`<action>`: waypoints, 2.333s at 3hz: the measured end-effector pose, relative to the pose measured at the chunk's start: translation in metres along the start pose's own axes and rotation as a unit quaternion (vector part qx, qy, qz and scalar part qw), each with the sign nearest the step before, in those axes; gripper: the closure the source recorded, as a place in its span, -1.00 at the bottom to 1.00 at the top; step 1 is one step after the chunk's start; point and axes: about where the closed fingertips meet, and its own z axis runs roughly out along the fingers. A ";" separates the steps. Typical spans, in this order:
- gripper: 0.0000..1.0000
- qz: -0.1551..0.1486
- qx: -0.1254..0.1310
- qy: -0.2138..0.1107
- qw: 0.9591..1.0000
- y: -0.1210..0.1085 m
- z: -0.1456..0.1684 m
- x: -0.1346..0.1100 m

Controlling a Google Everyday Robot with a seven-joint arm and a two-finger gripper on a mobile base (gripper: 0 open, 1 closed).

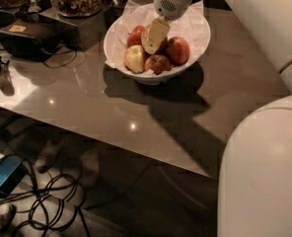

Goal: Pick apple from white bowl

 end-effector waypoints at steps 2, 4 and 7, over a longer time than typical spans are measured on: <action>-0.46 -0.004 -0.009 0.004 1.000 0.006 0.005 0.000; -0.05 -0.004 -0.014 0.008 1.000 0.009 0.009 0.000; 1.00 -0.003 -0.014 0.005 1.000 0.009 0.008 -0.001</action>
Offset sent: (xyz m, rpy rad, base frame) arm -0.0085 0.0057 -0.0064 -0.0064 0.0318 0.0207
